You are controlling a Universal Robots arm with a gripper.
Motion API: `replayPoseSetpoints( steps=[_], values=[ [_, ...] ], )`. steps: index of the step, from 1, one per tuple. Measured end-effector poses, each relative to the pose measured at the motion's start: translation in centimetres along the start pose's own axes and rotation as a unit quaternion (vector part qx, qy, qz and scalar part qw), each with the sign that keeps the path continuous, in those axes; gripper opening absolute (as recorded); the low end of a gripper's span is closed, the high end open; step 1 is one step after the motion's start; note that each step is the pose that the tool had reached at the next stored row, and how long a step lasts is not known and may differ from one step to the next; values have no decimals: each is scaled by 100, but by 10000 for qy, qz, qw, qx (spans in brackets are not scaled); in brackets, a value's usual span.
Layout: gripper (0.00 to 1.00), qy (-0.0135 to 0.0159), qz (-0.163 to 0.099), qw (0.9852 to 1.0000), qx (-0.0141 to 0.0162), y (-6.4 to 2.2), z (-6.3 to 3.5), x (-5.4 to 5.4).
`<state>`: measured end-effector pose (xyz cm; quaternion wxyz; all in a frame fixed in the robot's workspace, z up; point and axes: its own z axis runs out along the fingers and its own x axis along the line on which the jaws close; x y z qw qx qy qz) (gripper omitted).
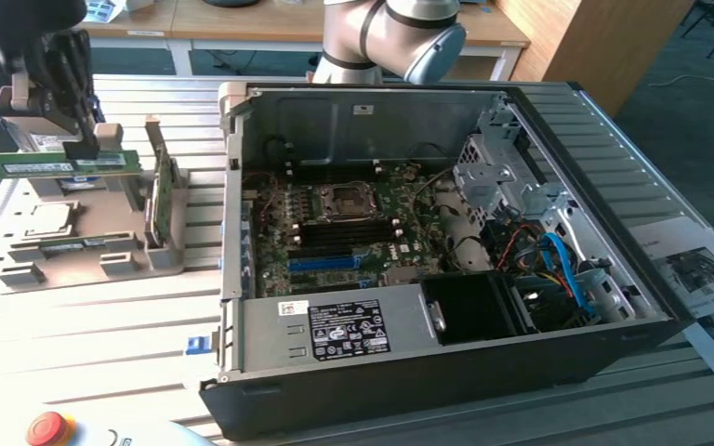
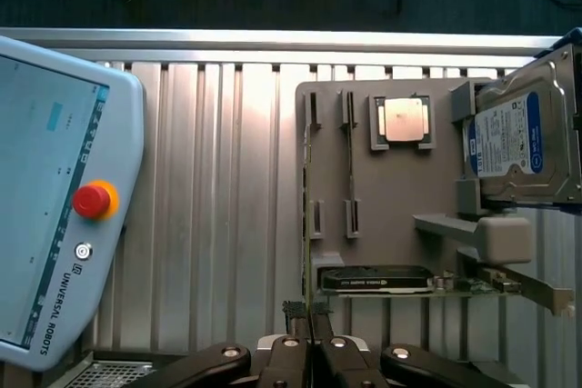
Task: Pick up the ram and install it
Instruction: 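Pick up the ram and move it above insertion slot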
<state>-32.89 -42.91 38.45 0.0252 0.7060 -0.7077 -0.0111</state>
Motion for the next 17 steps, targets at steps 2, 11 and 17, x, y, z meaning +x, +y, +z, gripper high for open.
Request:
replayPoseSetpoints(
  steps=[2,11,17],
  values=[
    [12,0,0,10000,-2,-31,-2,2],
    [12,0,0,10000,-8,-168,-9,11],
    [12,0,0,10000,-10,-257,-13,16]
  ],
)
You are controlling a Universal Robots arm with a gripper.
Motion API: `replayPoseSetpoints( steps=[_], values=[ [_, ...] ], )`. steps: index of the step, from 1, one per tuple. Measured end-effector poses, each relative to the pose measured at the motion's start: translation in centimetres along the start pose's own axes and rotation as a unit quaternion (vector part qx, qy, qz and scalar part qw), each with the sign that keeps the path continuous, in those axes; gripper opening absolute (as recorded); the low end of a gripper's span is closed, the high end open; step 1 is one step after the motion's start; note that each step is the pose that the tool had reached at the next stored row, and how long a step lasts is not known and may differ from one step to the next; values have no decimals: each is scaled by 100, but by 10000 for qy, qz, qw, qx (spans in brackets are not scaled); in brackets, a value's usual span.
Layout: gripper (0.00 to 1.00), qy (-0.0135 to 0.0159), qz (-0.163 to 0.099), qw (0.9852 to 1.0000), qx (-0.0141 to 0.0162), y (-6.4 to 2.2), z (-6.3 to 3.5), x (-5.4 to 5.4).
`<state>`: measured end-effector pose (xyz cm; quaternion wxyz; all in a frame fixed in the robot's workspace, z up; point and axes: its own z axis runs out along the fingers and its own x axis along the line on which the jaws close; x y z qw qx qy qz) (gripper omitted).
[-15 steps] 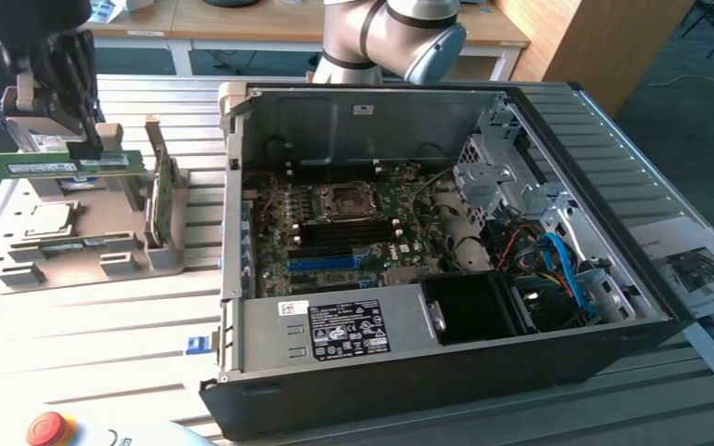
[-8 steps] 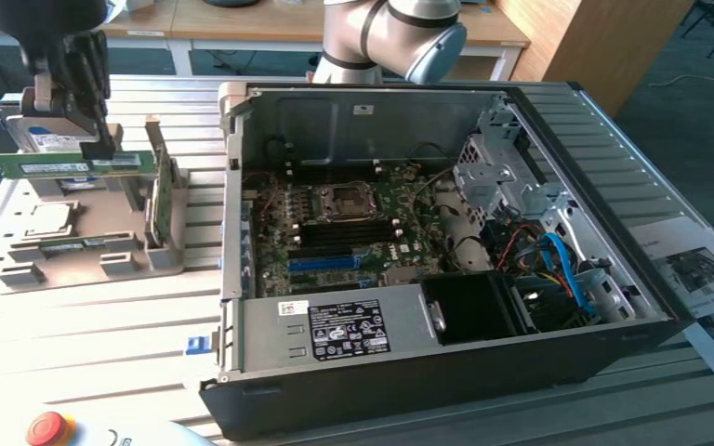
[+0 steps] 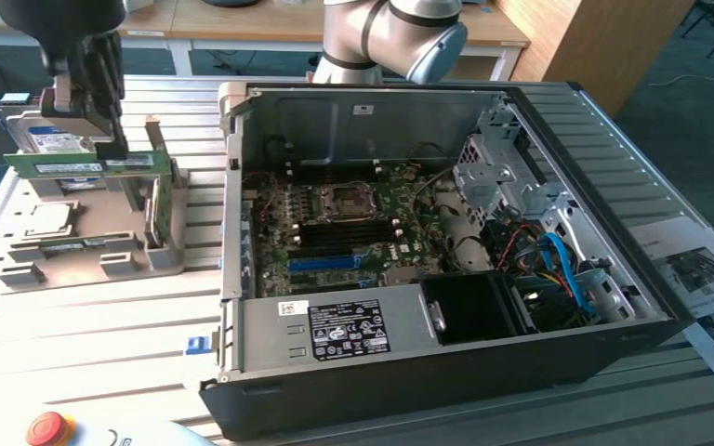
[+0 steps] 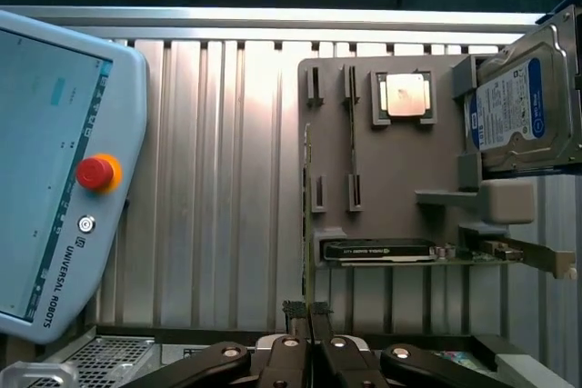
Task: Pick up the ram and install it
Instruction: 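Pick up the ram and move it above insertion slot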
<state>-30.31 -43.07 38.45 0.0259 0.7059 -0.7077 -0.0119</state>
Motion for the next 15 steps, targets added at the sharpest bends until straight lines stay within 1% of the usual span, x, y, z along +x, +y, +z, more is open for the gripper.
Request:
replayPoseSetpoints(
  steps=[15],
  values=[
    [12,0,0,10000,-8,-235,-12,14]
  ],
)
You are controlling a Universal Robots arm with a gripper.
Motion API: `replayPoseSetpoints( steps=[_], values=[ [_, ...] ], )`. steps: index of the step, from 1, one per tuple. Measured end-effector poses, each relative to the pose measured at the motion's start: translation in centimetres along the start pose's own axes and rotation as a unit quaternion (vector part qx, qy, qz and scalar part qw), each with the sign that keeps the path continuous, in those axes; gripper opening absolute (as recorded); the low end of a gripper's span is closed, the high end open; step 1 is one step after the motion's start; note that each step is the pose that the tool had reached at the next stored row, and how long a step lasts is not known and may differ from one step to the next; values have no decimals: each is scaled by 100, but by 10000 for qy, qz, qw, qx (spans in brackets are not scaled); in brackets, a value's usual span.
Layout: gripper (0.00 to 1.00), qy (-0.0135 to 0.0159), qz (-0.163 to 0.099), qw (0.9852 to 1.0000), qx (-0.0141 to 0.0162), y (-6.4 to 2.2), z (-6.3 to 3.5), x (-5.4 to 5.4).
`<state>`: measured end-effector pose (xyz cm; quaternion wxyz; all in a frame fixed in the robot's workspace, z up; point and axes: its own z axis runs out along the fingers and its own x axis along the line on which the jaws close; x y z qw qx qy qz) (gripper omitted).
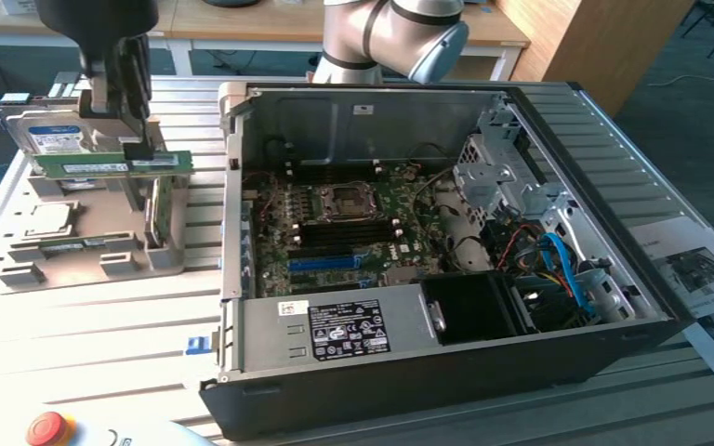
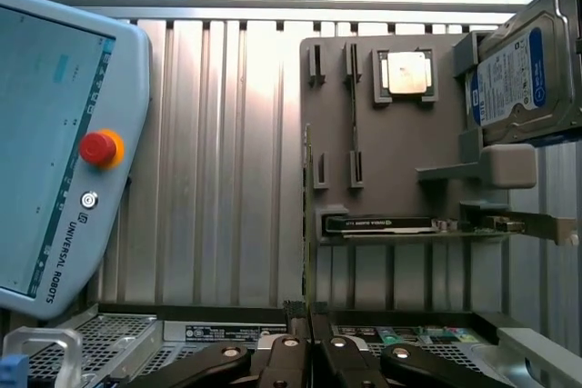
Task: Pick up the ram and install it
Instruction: 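Pick up the ram and move it above insertion slot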
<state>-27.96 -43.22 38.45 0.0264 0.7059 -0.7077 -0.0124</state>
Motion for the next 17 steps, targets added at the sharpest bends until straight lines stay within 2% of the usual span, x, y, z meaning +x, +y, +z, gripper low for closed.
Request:
replayPoseSetpoints(
  steps=[17],
  values=[
    [12,0,0,10000,-13,-280,-15,19]
  ],
)
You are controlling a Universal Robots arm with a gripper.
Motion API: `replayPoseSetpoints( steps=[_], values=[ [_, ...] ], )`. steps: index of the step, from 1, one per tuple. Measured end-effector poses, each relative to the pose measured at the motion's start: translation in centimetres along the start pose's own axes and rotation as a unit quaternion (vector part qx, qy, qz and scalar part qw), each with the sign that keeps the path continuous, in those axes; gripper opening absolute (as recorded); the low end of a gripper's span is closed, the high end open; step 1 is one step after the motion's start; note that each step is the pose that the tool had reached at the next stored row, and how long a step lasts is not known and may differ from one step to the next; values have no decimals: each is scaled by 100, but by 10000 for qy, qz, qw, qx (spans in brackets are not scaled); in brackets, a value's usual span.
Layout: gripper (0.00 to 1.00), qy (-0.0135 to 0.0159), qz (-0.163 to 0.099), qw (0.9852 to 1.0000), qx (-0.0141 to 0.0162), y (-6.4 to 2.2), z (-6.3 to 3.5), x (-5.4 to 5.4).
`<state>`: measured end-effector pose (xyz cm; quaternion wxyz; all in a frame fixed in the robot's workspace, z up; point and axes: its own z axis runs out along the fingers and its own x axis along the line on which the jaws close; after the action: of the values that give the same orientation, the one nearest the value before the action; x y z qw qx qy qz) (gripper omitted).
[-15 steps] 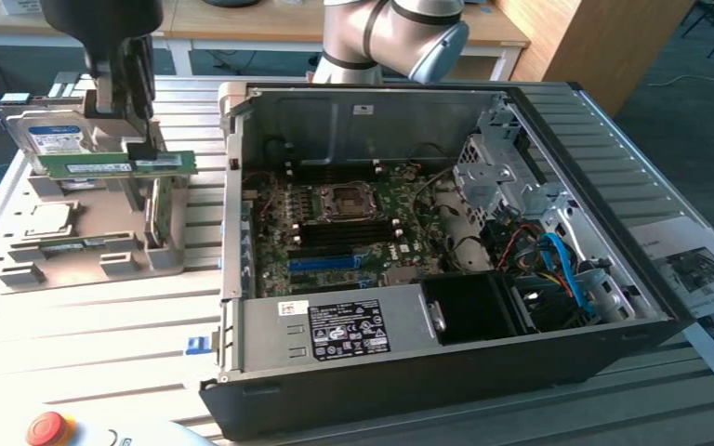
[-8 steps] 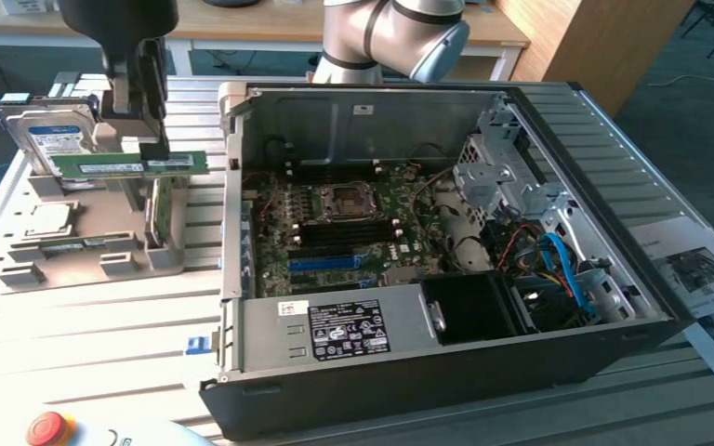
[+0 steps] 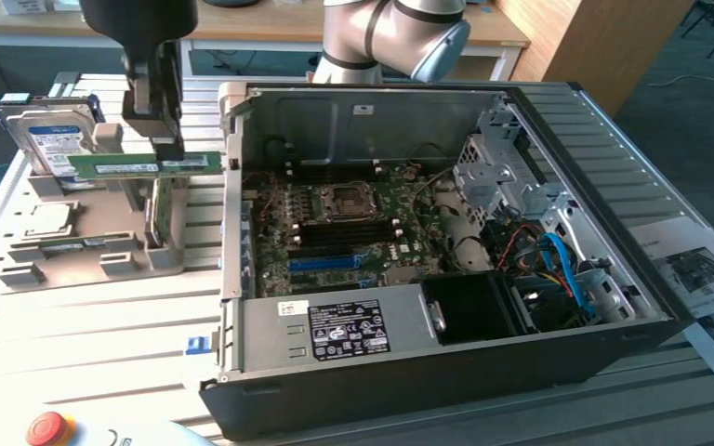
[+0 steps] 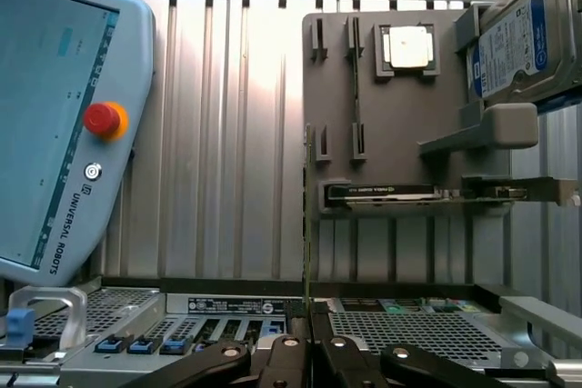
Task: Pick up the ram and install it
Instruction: 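Pick up the ram and move it above insertion slot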
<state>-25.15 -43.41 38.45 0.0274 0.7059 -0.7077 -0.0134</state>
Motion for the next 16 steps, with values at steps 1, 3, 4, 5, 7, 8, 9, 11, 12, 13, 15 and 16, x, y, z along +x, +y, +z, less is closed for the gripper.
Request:
replayPoseSetpoints(
  steps=[1,3,4,5,7,8,9,11,12,13,15,16],
  values=[
    [12,0,0,10000,-1,-17,-1,1],
    [12,0,0,10000,-3,-51,-3,4],
    [12,0,0,10000,-4,-69,-4,5],
    [12,0,0,10000,-5,-88,-5,7],
    [12,0,-1,10000,-7,-123,-8,9],
    [12,0,-1,10000,-8,-140,-8,10],
    [12,1,-1,10000,-9,-157,-9,12],
    [12,0,0,10000,-11,-192,-11,14],
    [12,0,0,10000,-12,-211,-12,15],
    [12,0,0,10000,-13,-228,-13,17],
    [12,0,-1,10000,-15,-264,-15,20],
    [12,0,0,10000,-16,-282,-16,21]
  ],
)
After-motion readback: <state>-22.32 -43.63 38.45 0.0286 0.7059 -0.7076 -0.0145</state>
